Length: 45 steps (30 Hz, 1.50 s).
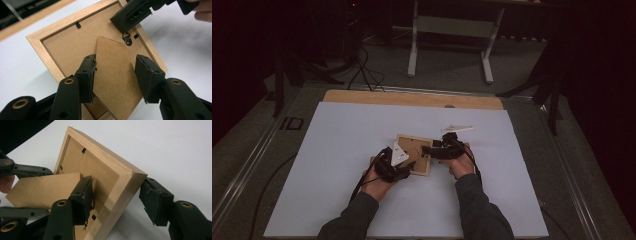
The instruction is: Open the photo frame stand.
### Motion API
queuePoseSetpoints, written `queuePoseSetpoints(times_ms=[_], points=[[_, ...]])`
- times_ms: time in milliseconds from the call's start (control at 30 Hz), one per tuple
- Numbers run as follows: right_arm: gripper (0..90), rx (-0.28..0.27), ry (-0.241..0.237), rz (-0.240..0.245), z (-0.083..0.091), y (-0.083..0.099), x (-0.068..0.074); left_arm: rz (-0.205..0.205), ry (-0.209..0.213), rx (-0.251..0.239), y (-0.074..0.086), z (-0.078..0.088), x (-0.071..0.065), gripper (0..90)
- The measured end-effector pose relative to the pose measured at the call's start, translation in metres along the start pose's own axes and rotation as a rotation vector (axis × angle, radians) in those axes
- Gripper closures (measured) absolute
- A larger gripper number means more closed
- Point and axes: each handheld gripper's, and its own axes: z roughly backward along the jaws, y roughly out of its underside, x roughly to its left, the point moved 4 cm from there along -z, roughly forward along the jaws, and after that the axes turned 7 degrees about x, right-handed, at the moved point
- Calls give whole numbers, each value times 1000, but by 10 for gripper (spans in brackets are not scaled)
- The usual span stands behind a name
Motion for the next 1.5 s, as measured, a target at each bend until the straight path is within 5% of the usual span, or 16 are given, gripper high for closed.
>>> queuePoseSetpoints(times_ms=[167,367,833,1233,1500], points=[[438,-2,9,23,1,0,2,98,85,24,-1,2,6,536],[438,-7,19,44,1,0,5,172,147,133,2,-5,13,549],[424,10,-36,37,-2,1,5,110,157,163,-1,-1,12,584],[532,-49,81,118,12,-6,13,78,101,150,-8,-3,18,603],[570,-81,104,161,18,-9,20,103,121,163,-4,-10,20,634]])
